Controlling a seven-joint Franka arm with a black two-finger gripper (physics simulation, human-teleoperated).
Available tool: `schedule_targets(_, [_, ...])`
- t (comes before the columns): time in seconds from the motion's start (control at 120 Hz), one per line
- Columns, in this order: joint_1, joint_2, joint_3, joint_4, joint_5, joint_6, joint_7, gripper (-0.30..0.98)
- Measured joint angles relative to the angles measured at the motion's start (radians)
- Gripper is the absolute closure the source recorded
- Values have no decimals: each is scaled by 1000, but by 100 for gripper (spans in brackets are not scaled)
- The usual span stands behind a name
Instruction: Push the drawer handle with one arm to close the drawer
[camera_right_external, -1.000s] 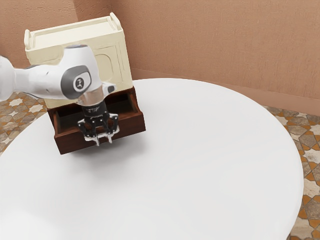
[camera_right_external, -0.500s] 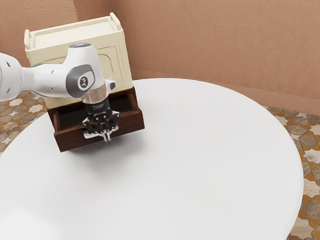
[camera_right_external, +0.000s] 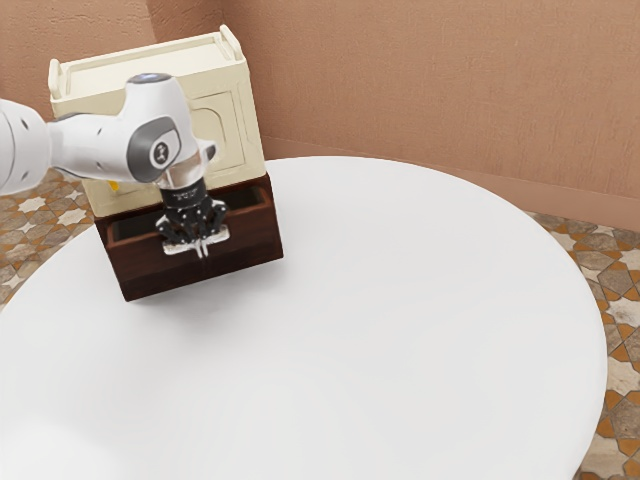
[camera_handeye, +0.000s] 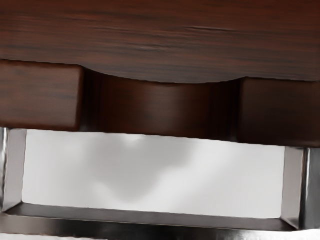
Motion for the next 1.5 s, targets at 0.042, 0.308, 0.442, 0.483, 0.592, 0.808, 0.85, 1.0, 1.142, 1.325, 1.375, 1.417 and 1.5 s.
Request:
schedule_targets(0.042, [2,3,5,4,9,7,-3,76])
schedule_targets(0.308, [11,43,17,32,50,49,-18,76])
schedule_targets(0.442, [23,68,17,61,56,71,-23,76])
schedule_targets(0.483, [25,74,17,67,60,79,-24,76])
schedule_targets(0.592, [30,85,17,85,86,96,-28,76])
schedule_targets(0.808, [33,91,14,88,155,111,-35,76])
schedule_targets(0.85, [35,93,14,88,161,115,-36,76])
schedule_targets(1.0, [42,107,15,95,171,134,-39,76])
schedule_targets(1.142, [40,113,8,99,179,145,-39,76])
schedule_targets(1.325, [32,13,-142,-20,107,125,-66,75])
schedule_targets(1.375, [-5,-67,-156,-35,86,80,-72,71])
schedule_targets(1.417, [-51,-129,-159,-36,73,33,-70,64])
schedule_targets(1.5, [-149,-196,-148,9,51,-66,-59,45])
